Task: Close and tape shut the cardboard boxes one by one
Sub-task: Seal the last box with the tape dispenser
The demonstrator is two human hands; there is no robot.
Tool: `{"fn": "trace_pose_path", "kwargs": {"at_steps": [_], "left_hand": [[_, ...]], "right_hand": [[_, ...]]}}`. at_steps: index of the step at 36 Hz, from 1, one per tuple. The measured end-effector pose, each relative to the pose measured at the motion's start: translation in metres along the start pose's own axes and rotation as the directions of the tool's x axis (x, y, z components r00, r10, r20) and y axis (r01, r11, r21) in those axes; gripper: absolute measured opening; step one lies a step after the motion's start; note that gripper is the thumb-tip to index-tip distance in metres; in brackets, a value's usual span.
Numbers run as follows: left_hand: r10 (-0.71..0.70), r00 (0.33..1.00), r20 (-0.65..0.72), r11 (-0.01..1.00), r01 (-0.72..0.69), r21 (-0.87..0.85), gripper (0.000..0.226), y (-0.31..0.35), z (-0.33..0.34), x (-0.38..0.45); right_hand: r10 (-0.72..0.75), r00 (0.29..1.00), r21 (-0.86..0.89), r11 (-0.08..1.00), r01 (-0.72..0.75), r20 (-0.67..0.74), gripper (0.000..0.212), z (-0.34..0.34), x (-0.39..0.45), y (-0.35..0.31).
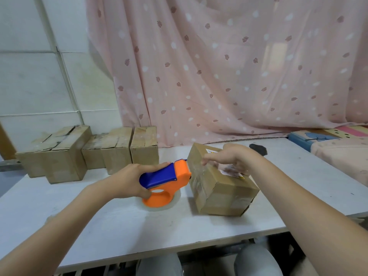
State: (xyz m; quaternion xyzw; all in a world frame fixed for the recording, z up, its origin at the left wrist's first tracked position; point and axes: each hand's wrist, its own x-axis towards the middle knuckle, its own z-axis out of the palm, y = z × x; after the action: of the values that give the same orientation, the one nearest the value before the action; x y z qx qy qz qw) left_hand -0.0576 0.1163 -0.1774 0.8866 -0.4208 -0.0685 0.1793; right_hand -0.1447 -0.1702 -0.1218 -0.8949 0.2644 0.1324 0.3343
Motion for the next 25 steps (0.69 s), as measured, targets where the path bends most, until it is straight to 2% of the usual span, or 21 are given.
{"fn": "trace_pose_path", "kwargs": {"at_steps": [7,11,14,16,20,25], "left_hand": [[-0.050,0.999,0.013,0.998,0.049,0.042,0.092,-0.010,-0.007,-0.010],[-0.050,0.998,0.030,0.996,0.048,0.071,0.093,-0.004,-0.005,-0.007],[-0.036,0.999,0.031,0.998,0.035,0.054,0.092,-0.001,-0.002,-0.005],[-0.030,0.999,0.025,0.999,0.029,0.029,0.092,0.002,-0.001,-0.004],[0.004,1.000,-0.002,1.000,-0.004,0.007,0.094,0.004,0.004,0.003],[0.041,0.997,-0.064,0.999,-0.042,-0.010,0.099,0.007,0.011,0.012]], "right_hand": [[-0.050,0.999,0.266,0.963,0.050,-0.008,0.054,-0.018,-0.001,0.033],[-0.070,0.991,0.491,0.871,0.003,0.117,0.080,-0.003,-0.003,0.044],[-0.098,0.993,0.586,0.809,0.041,0.067,0.089,0.009,0.007,0.056],[-0.102,0.994,0.623,0.780,0.055,0.040,0.083,0.014,0.011,0.062],[-0.132,0.991,0.696,0.712,0.090,0.007,0.058,0.018,0.009,0.069],[-0.178,0.981,0.741,0.668,0.062,0.078,0.059,0.032,0.009,0.087]]}}
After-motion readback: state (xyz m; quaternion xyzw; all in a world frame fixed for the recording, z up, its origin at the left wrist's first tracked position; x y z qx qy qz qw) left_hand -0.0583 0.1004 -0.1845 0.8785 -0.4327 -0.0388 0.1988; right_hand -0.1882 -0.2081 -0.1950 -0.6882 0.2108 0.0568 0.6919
